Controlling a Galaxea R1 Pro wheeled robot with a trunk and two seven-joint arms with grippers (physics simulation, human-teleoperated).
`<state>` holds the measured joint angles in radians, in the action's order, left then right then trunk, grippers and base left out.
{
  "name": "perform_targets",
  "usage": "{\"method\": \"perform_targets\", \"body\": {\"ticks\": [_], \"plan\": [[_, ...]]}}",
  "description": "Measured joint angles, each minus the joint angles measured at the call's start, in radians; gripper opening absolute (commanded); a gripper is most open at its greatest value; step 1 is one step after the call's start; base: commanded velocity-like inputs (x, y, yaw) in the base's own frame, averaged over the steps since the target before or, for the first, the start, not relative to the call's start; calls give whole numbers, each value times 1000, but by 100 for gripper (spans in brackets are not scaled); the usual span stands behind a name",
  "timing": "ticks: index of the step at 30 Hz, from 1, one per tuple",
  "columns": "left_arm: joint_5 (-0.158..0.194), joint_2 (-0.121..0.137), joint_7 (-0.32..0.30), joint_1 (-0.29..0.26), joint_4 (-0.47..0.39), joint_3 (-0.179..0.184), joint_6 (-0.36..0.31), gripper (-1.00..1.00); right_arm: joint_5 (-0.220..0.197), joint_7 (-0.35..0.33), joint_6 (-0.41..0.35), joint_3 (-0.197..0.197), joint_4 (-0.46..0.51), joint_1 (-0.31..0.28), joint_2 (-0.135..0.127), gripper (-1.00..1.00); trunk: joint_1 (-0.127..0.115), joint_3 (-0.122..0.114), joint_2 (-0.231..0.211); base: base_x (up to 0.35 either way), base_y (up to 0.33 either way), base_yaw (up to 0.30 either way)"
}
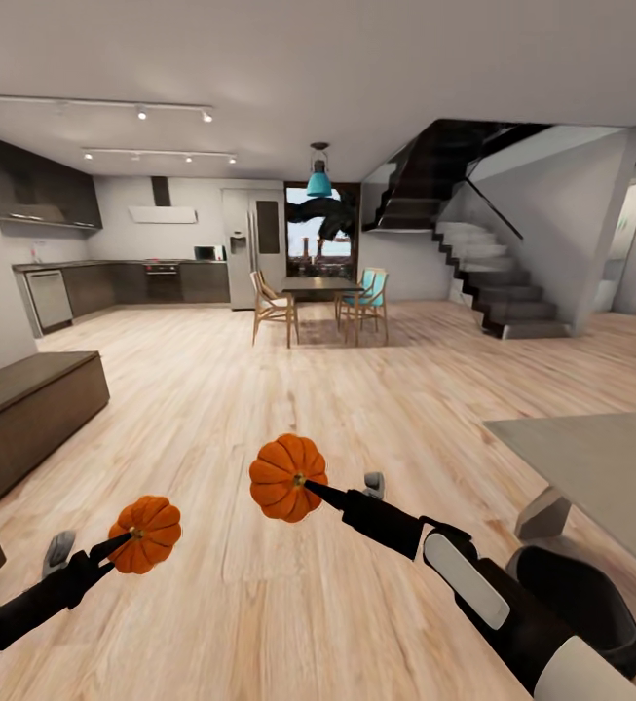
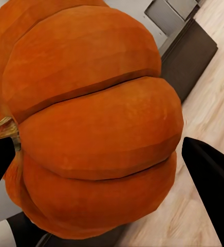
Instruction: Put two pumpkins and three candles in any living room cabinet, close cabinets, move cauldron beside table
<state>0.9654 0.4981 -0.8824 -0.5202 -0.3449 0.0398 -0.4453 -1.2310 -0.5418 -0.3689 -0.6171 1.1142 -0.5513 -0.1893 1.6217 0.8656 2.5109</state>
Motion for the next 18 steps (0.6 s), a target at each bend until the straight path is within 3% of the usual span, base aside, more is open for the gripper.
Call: {"method": "perform_targets", "body": {"ticks": [13, 18], "plan": [[-1, 0, -2, 0, 0, 0, 0, -100, 1, 10, 0, -3, 0, 0, 0, -100, 0, 0, 0, 333, -12, 281], [3, 0, -4, 0, 0, -1, 0, -100, 1, 14, 0, -3, 0, 0, 0, -100, 0, 0, 0, 190, -51, 284]]}}
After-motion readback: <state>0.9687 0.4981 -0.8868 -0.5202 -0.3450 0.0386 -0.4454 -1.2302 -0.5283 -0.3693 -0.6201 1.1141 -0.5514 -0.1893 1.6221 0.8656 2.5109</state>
